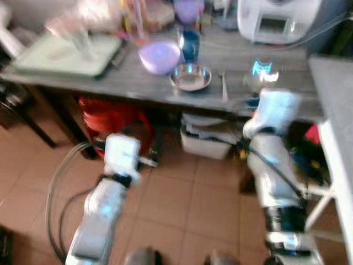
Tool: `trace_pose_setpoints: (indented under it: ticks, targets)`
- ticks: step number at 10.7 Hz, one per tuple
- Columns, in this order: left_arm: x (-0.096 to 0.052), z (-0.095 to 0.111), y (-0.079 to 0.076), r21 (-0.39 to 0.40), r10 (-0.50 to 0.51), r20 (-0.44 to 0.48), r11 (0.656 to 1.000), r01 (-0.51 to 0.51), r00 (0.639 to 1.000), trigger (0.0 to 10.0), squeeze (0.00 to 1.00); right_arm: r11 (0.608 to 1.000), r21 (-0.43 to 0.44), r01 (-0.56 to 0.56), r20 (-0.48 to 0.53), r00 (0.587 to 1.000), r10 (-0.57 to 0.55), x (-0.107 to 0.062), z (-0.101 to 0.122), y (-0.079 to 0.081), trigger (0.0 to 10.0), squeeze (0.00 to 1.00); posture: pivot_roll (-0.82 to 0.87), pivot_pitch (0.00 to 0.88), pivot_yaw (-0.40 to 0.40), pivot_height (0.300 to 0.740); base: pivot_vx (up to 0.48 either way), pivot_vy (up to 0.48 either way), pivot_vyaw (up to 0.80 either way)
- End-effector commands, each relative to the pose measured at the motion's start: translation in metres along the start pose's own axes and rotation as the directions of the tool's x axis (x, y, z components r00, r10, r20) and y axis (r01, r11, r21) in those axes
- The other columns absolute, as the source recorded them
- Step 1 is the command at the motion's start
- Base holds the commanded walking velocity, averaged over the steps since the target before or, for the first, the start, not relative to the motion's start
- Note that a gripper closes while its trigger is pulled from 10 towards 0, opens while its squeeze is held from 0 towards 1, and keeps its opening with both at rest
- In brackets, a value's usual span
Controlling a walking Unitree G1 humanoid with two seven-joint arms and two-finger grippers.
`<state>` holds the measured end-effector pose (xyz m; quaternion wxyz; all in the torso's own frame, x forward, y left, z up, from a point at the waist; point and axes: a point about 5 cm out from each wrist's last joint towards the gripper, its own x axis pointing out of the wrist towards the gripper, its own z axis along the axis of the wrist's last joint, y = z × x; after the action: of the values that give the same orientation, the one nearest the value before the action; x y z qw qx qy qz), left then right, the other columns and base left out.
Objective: Setting the table
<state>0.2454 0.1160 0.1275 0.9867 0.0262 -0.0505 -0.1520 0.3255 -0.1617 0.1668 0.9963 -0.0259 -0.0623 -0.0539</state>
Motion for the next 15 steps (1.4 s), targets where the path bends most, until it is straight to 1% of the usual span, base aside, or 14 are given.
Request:
trace_pose_setpoints:
  ticks: [1,3,4,5,6,8,9,10,12,13,14,15]
  targets:
    - [-0.001,0.000,-0.006,-0.008,-0.029,0.001,1.000,0.029,1.000,10.0,0.00,0.999,-0.011,0.040,0.014,0.999,-0.039,0.000,0.003,-0.013,10.0,0.00,0.04,0.086,0.046,0.740,0.480,0.000,0.00]
    - [-0.005,-0.001,-0.007,-0.012,-0.045,-0.006,0.999,0.045,0.999,10.0,0.00,0.998,0.002,0.058,-0.002,0.998,-0.058,0.000,0.001,-0.014,10.0,0.00,0.04,0.090,0.045,0.740,0.480,0.000,0.00]
    - [-0.007,-0.001,-0.006,-0.011,-0.047,-0.010,0.999,0.047,0.999,10.0,0.00,0.998,0.000,0.056,-0.009,0.998,-0.056,0.001,0.000,-0.014,10.0,0.00,0.04,0.092,0.043,0.740,0.480,0.000,-0.55]
    - [-0.008,-0.002,-0.005,-0.009,-0.042,-0.015,0.999,0.042,0.999,10.0,0.00,0.998,0.000,0.057,-0.009,0.998,-0.057,0.000,0.000,-0.015,10.0,0.00,0.04,0.093,0.042,0.740,0.480,0.000,0.00]
    - [-0.009,-0.002,-0.002,-0.005,-0.016,-0.014,1.000,0.016,1.000,10.0,0.00,0.999,0.003,0.054,-0.013,0.998,-0.054,0.001,0.000,-0.015,10.0,0.00,0.04,0.095,0.042,0.740,0.480,0.000,0.00]
    - [-0.015,-0.003,0.005,0.000,0.045,-0.022,0.999,-0.045,0.999,10.0,0.00,0.999,0.014,0.050,-0.040,0.998,-0.049,0.000,-0.005,-0.016,10.0,0.00,0.04,0.096,0.042,0.740,0.480,0.000,0.00]
    - [-0.018,-0.003,0.013,-0.010,0.107,-0.019,0.994,-0.107,0.994,10.0,0.00,0.998,0.020,0.052,-0.061,0.997,-0.051,-0.001,-0.009,-0.016,10.0,0.00,0.04,0.101,0.044,0.740,0.000,0.000,0.00]
    - [-0.026,-0.007,0.027,0.015,0.212,-0.054,0.977,-0.212,0.976,10.0,0.00,0.997,0.035,0.064,-0.091,0.994,-0.060,-0.003,-0.013,-0.017,10.0,0.00,0.04,0.109,0.046,0.740,0.000,0.000,0.00]
    - [-0.040,-0.010,0.040,0.033,0.296,-0.085,0.955,-0.295,0.951,10.0,0.00,0.995,0.056,0.078,-0.144,0.987,-0.070,-0.006,-0.023,-0.022,10.0,0.00,0.05,0.115,0.047,0.740,0.000,0.000,0.00]
    - [-0.055,-0.018,0.046,0.049,0.348,-0.132,0.937,-0.345,0.928,10.0,0.00,0.995,0.072,0.075,-0.205,0.977,-0.058,-0.010,-0.032,-0.025,10.0,0.00,0.05,0.124,0.047,0.740,0.000,0.000,0.00]
    - [-0.058,-0.021,0.047,0.049,0.355,-0.146,0.935,-0.351,0.923,10.0,0.00,0.994,0.090,0.068,-0.233,0.971,-0.045,-0.012,-0.036,-0.025,10.0,0.00,0.06,0.129,0.046,0.740,0.000,0.000,0.00]
    - [-0.059,-0.020,0.048,0.051,0.358,-0.150,0.934,-0.354,0.922,10.0,0.00,0.993,0.108,0.050,-0.286,0.958,-0.017,-0.015,-0.044,-0.024,10.0,0.00,0.06,0.136,0.044,0.740,0.000,0.000,0.00]
